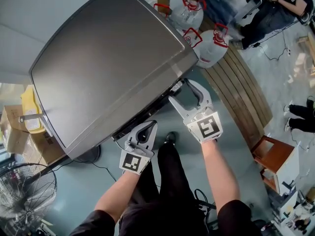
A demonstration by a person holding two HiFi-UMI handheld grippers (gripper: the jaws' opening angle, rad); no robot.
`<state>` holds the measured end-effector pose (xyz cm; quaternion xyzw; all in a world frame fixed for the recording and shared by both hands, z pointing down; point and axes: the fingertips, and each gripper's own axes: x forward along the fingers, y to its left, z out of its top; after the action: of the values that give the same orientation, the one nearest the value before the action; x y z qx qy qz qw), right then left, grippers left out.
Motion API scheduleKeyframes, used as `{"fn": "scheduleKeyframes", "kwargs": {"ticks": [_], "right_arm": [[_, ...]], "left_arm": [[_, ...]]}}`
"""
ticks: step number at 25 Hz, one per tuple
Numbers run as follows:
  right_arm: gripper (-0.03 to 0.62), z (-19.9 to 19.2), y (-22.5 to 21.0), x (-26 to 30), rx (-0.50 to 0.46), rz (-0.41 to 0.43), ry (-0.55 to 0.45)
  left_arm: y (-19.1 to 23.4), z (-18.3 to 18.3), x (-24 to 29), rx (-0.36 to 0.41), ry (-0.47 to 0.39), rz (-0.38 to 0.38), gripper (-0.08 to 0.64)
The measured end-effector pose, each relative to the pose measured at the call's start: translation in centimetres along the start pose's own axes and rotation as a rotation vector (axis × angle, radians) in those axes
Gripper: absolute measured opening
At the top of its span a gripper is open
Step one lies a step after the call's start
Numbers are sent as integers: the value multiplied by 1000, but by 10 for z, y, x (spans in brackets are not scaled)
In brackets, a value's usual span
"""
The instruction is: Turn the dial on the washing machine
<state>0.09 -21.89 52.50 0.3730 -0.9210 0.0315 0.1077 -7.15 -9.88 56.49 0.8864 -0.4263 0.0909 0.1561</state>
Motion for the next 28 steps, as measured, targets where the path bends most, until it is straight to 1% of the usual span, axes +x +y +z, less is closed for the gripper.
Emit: {"fn": "scheduleKeyframes", "kwargs": {"ticks": [2, 4, 6, 8, 10, 13, 15, 18, 20, 23, 26, 28], "right_arm": [[276, 1, -4, -4, 151, 43, -27], [276, 4, -8, -5, 303, 65, -47], [276, 5, -12, -6, 429, 80, -53], [276, -3, -15, -8, 535, 83, -41], [279, -13, -16, -7, 613, 95, -24], [281, -26, -17, -5, 688, 121, -11], [281, -24, -14, -2, 751, 133, -13], [281, -20, -14, 0, 855, 141, -43], [281, -23, -18, 0, 899, 130, -63], [281, -24, -21, 0, 897, 121, -66], [281, -24, -20, 0, 844, 115, -52], [281, -25, -19, 0, 766, 98, -25]], "left_arm": [[2, -2, 0, -5, 2, 1, 15], [3, -4, -2, -3, 7, 3, 15], [2, -5, -2, 0, 13, 0, 15], [0, -6, -1, -2, 13, -4, 15], [-1, -6, 1, -4, 11, -8, 15], [-2, -6, 2, -9, 15, -12, 15], [-3, -7, 2, -7, 18, -14, 15], [-2, -7, 3, -4, 15, -13, 15], [-1, -7, 3, -6, 16, -11, 15], [0, -7, 2, -9, 17, -12, 15], [1, -7, 2, -8, 16, -11, 15], [1, -7, 2, -9, 18, -9, 15]]}}
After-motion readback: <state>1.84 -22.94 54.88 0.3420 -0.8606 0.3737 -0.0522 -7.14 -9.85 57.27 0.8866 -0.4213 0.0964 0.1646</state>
